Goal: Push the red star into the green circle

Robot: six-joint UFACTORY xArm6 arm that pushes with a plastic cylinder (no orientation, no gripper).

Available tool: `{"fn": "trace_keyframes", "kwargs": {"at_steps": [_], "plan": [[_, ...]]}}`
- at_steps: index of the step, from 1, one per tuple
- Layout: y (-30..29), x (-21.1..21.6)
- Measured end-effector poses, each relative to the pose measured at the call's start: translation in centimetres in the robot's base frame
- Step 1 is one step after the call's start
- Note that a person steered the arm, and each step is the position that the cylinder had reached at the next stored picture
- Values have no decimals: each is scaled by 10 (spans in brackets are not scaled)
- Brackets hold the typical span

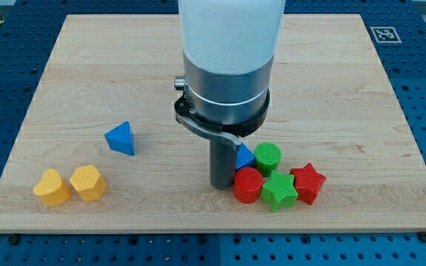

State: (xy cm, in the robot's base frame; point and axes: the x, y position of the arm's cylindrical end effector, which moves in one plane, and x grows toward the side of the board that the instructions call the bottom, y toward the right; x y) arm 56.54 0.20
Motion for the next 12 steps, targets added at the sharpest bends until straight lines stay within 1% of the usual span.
{"fn": "trace_keyframes", "kwargs": {"at_steps": [1, 2, 3, 4, 5, 7, 8, 9, 10, 12], "plan": [[-12, 0], [-12, 0], [-12, 16], [-7, 47], [16, 53], [132, 53], [172, 53], [185, 44], [178, 17], [151, 13]]}}
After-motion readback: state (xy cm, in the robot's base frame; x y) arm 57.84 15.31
